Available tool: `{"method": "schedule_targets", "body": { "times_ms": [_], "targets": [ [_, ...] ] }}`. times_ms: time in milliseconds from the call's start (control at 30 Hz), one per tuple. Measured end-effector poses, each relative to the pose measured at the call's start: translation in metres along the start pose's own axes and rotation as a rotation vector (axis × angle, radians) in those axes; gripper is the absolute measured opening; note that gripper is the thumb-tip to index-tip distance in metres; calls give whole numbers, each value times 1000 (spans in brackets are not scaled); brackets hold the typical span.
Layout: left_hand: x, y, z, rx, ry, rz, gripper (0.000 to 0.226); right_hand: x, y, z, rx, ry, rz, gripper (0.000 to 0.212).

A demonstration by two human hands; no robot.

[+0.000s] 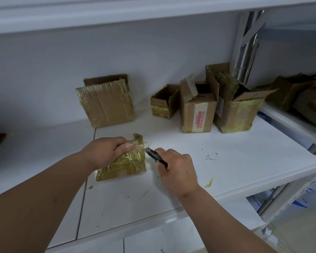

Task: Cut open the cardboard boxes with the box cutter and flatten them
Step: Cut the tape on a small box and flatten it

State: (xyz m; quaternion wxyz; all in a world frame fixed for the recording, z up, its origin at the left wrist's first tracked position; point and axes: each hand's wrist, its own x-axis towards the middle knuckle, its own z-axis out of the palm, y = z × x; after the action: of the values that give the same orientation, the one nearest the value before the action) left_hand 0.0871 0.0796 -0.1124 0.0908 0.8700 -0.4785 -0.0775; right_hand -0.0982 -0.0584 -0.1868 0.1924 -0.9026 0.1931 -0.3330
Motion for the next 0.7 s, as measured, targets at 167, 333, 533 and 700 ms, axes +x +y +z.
{"method": "schedule_targets", "body": {
  "times_ms": [167, 333, 533, 700],
  "targets": [
    [2, -4, -2, -35, 13, -17, 67, -3, 0, -2, -60, -54, -16, 29],
    [7, -7, -6, -43, 2, -58, 66, -6, -1, 1, -133, -82, -51, 33],
    [9, -6, -8, -74, -17, -92, 70, -6, 6, 3, -146, -103, -74, 24],
    [9, -2, -9, -74, -30, -102, 67, -8, 8, 2, -184, -137, -87, 21]
  ]
}}
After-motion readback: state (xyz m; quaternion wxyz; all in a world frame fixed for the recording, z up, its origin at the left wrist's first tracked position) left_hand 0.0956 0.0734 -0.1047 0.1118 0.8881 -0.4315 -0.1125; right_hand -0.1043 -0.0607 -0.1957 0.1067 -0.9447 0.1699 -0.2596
